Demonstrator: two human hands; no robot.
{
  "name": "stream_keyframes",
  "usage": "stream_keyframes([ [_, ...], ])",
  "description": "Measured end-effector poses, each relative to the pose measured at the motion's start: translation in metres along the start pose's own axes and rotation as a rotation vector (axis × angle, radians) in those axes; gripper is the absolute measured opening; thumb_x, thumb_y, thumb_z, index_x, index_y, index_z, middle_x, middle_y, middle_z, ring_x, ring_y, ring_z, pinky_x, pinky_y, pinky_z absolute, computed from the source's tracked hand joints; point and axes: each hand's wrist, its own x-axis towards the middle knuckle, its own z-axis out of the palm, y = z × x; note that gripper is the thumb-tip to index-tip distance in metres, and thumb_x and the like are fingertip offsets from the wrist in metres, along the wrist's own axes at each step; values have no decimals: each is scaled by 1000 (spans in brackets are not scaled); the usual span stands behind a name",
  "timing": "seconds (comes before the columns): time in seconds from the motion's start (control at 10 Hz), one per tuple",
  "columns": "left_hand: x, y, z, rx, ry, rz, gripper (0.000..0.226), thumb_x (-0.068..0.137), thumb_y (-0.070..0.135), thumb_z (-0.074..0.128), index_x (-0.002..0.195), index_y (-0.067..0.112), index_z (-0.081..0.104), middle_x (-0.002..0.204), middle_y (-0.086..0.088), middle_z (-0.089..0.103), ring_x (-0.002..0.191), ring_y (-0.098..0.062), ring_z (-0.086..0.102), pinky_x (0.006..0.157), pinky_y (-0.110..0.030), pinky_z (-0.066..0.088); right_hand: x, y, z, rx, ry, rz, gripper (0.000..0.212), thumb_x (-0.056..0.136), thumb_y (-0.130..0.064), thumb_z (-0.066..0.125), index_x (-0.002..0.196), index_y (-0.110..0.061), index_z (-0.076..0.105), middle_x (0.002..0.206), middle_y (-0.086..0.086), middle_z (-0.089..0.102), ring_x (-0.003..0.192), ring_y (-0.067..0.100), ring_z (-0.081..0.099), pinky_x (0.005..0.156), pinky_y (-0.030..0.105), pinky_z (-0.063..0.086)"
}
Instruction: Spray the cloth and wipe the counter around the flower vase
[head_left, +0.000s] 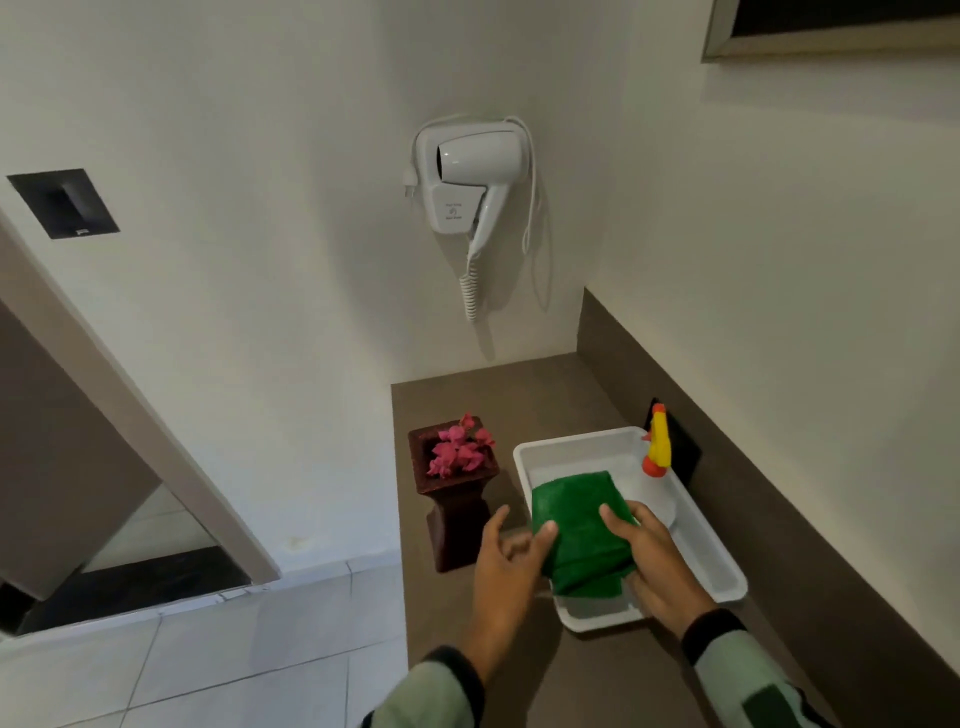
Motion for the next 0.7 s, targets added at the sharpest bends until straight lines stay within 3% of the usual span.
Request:
stream_keyframes([
  [0.1, 27, 0, 28, 83, 7, -25, 81, 81, 16, 78, 146, 16, 29, 100, -13, 73, 92, -19, 72, 82, -37, 59, 24, -7, -20, -23, 45, 27, 33, 82, -5, 60, 116, -6, 57, 110, 21, 68, 102, 40, 65, 87, 53, 54],
  [0.2, 37, -13, 44, 237, -59, -44, 70, 85, 10, 72, 142, 20, 33, 92, -10, 73, 75, -4, 69, 66, -18, 57, 38, -4, -34, -318, 112, 62, 29, 82, -5, 59, 111, -4, 58, 109, 21, 67, 98, 35, 64, 89, 51, 53],
  [0.3, 43, -25, 46, 690, -99, 36, 52, 87, 22, 66, 136, 22, 46, 113, -13, 70, 101, -23, 65, 86, -36, 55, 41, 10, -35, -791, 145, 95, 29, 81, -18, 66, 107, -6, 61, 112, 18, 67, 103, 35, 61, 93, 47, 51],
  [0.4, 45, -30, 48, 1321, -123, 225, 34, 90, 38, 52, 119, 22, 62, 111, -10, 68, 114, -32, 47, 90, -42, 37, 33, 18, -27, -1434, 146, 112, 42, 81, -41, 66, 111, -12, 57, 120, 13, 63, 111, 33, 57, 96, 40, 45],
  [0.5, 39, -26, 51, 1498, -90, 401, 34, 92, 36, 43, 110, 17, 64, 110, -11, 65, 110, -32, 45, 87, -45, 34, 23, 20, -19, -1657, 230, 24, 53, 78, -49, 67, 114, -13, 53, 121, 11, 58, 112, 30, 55, 95, 40, 44],
  [0.6, 39, -17, 42, 1486, -55, 582, 35, 93, 32, 44, 122, 17, 58, 120, -10, 63, 111, -33, 50, 88, -47, 39, 16, 8, -4, -1681, 238, -160, 38, 86, -40, 60, 111, -13, 50, 116, 11, 59, 105, 27, 58, 89, 38, 50],
  [0.7, 44, 17, 36, 1319, 4, 848, 38, 92, 31, 52, 128, 19, 58, 121, -6, 66, 105, -30, 58, 81, -44, 47, 16, -17, 21, -1542, 227, -410, 19, 94, -26, 49, 110, -15, 52, 110, 8, 65, 99, 24, 63, 82, 33, 51],
])
